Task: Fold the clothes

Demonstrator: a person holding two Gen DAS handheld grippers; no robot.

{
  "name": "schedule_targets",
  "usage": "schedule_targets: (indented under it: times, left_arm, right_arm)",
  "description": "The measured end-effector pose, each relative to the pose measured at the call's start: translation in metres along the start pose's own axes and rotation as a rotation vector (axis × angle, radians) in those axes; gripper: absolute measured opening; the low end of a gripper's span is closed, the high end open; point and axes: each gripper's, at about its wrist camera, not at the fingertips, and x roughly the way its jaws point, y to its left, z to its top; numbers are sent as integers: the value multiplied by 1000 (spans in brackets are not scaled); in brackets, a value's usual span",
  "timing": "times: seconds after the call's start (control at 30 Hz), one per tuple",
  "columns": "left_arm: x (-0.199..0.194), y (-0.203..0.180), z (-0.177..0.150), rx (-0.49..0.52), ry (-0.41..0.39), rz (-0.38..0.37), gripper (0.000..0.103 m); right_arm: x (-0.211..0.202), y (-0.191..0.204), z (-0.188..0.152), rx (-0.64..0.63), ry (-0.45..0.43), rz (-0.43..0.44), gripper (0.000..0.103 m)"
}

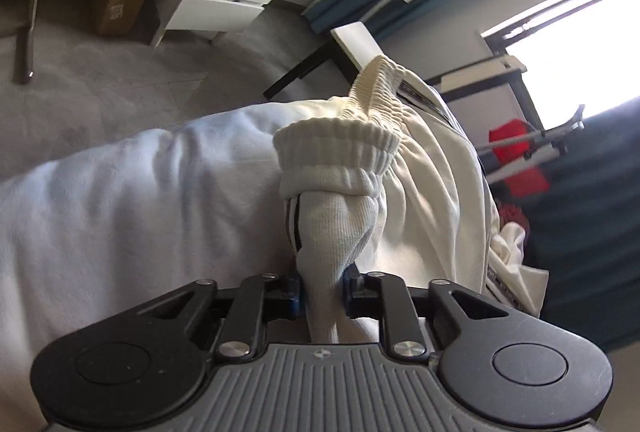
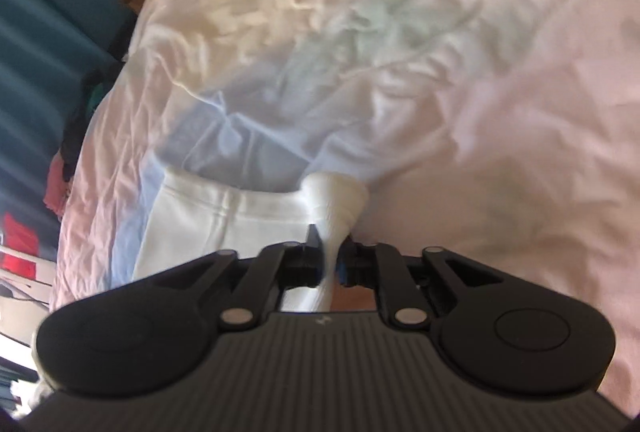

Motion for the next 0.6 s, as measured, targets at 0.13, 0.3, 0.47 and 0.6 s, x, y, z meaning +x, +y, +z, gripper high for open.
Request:
schedule_targets:
  times: [0.13,0.3,0.47,0.6]
  left_arm:
    - [-22,-17,-1,149,-10,59,64]
    - [-59,-50,-20,338,-81,125,82]
    - [-65,-106,-52,448,-133,61,83]
    - [-50,-172,-102,580,-147,-13,83]
  right_arm:
    - [-27,-7,3,72,-110,13,38]
    - [-48,18,5,-76,-282,35,74]
    - [-11,70,-7,-368,-175,169,72]
    - [21,101,-18,-462,-128,176,72]
